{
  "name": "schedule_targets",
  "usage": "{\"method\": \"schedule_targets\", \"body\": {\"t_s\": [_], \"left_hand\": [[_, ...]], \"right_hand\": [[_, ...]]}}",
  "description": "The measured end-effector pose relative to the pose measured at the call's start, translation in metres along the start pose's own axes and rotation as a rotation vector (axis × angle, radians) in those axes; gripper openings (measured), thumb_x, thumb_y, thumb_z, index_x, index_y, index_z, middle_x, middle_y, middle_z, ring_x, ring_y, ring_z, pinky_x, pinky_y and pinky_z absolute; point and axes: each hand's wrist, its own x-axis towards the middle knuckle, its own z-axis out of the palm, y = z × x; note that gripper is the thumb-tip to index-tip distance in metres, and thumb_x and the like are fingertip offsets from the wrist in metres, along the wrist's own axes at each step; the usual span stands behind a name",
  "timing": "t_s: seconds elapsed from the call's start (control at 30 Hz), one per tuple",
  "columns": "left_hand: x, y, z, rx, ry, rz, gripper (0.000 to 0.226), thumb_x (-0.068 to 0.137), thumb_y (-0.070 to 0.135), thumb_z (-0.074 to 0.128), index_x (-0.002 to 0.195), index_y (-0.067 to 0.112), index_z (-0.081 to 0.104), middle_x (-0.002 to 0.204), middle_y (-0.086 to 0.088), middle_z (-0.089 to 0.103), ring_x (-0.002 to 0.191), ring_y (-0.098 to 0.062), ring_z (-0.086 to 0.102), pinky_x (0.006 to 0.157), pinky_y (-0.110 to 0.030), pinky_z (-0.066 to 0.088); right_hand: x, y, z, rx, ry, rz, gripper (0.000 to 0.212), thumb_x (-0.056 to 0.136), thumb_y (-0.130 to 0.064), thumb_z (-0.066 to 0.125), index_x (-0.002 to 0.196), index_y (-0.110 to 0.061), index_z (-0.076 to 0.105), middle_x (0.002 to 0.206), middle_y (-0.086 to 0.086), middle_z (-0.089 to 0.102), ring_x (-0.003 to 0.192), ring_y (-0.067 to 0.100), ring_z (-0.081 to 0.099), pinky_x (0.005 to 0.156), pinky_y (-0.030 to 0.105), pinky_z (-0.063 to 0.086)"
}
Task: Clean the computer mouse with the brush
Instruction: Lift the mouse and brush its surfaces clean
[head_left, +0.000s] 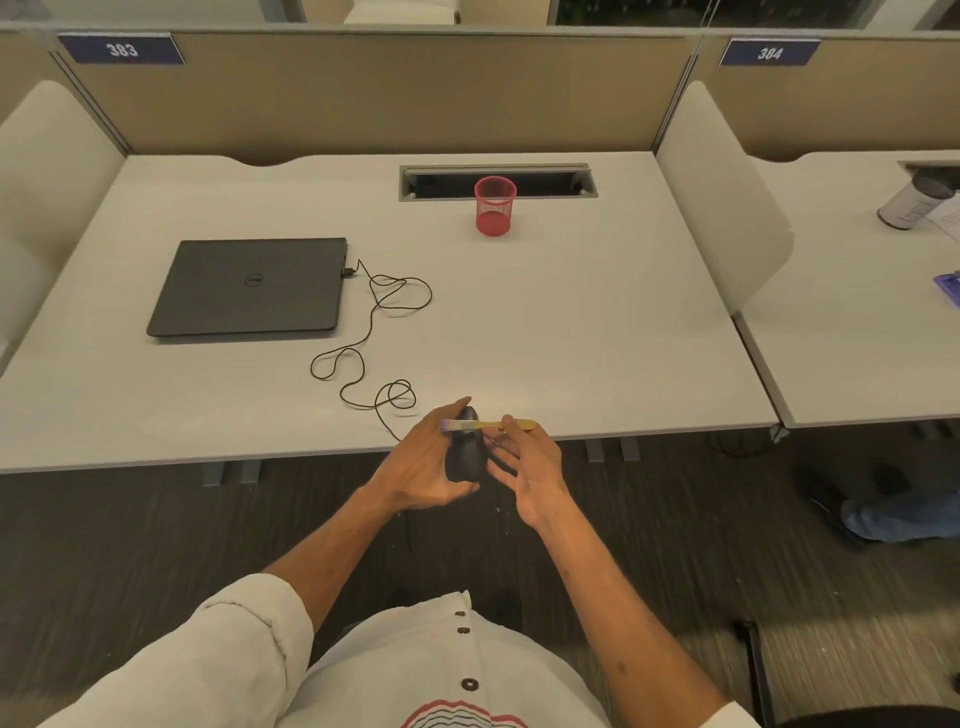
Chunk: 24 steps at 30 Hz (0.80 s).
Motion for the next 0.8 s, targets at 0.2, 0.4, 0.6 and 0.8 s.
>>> {"method": "schedule_targets", "body": {"t_s": [0.2,0.4,0.6,0.8], "left_hand": [[-0.003,-0.002,-0.002,-0.067,0.002,-0.056,0.119,0.078,0.054,0.091,0.167,0.022,0.017,0.169,-0.006,0.037,0.151,-0.025,0.046,0.127,-0.047,0.042],[-0.006,-0.004,-0.002,-0.139,0.011,-0.075,0.124,0.076,0.054,0.092,0.167,0.024,0.013,0.170,-0.006,0.036,0.153,-0.026,0.045,0.128,-0.047,0.041],[-0.006,-0.002,-0.002,-0.151,0.033,-0.071,0.123,0.074,0.058,0.091,0.165,0.024,0.016,0.167,-0.007,0.038,0.149,-0.026,0.047,0.124,-0.041,0.042],[-0.006,-0.001,-0.004,-0.149,0.063,-0.079,0.126,0.071,0.064,0.087,0.166,0.021,0.016,0.168,-0.008,0.037,0.150,-0.027,0.047,0.124,-0.040,0.040]], "right_hand": [[-0.010,-0.009,-0.001,-0.031,0.054,-0.236,0.010,0.103,-0.028,0.076,0.111,-0.022,0.073,0.095,-0.002,0.085,0.093,0.016,0.084,0.087,0.040,0.066],[-0.024,-0.020,-0.002,-0.341,0.148,-0.743,0.009,0.105,-0.035,0.072,0.096,-0.038,0.071,0.091,-0.012,0.080,0.082,0.016,0.079,0.066,0.017,0.060],[-0.029,-0.017,0.003,-0.636,0.200,-0.841,0.005,0.105,-0.042,0.071,0.101,-0.040,0.073,0.092,-0.037,0.070,0.094,-0.006,0.067,0.072,0.019,0.054],[-0.028,-0.018,-0.002,-0.785,0.257,-0.806,0.011,0.103,-0.039,0.073,0.094,-0.033,0.074,0.086,-0.033,0.067,0.084,-0.011,0.067,0.075,0.019,0.055]]}}
